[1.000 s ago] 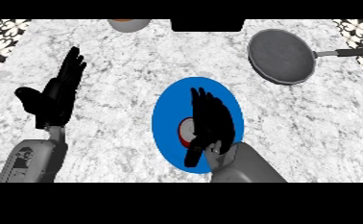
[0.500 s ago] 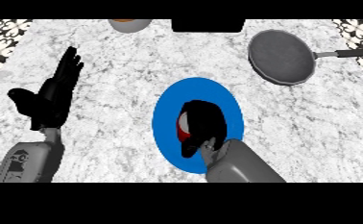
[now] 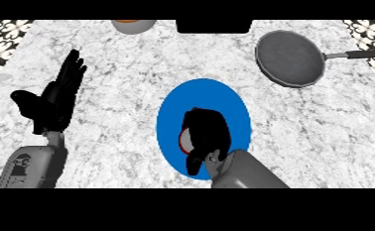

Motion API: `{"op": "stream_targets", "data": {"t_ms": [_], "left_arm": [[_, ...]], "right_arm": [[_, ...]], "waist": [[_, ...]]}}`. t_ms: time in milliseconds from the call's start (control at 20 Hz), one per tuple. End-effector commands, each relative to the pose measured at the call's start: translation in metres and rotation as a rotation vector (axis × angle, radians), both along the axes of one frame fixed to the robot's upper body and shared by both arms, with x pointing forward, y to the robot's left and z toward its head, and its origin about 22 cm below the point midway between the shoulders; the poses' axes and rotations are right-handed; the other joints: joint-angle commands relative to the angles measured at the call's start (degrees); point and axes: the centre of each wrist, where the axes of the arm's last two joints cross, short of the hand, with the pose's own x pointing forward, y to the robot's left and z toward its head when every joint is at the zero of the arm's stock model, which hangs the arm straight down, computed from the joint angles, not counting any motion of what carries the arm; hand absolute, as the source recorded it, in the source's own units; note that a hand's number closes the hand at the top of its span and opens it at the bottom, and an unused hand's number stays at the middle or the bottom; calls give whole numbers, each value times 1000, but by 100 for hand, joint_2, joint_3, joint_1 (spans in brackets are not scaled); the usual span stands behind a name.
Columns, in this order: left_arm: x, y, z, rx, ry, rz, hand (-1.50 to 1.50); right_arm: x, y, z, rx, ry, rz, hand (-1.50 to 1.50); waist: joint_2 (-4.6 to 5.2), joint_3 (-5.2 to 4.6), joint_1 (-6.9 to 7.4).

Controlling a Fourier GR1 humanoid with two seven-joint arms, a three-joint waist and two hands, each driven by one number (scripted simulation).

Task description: Pick the can from the plate and place it in the pan

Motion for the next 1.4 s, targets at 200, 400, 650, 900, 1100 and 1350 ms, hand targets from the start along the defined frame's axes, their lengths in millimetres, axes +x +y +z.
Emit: {"op": "stream_targets", "data": {"t_ms": [200,400,650,900,1100,1350], "left_arm": [[-3,-5,2,4,-8,21,0],[2,-5,7,-6,-4,21,0],[5,10,12,11,-14,22,0],[4,5,2,12,-19,9,0],[-4,8,8,12,-16,-2,0],[-3,-3,9,-5,1,-15,0]], "right_arm": [[-69,-32,-11,-23,-13,521,150],[-80,-71,31,31,-360,503,150],[-84,-85,63,210,-564,381,150],[-69,-129,82,234,-676,260,150],[-49,-143,102,402,-657,171,150],[6,-178,119,558,-644,41,150]], "waist": [[-3,5,-80],[-24,7,-169],[20,4,-95],[39,3,-54],[43,2,11],[56,2,67]]}}
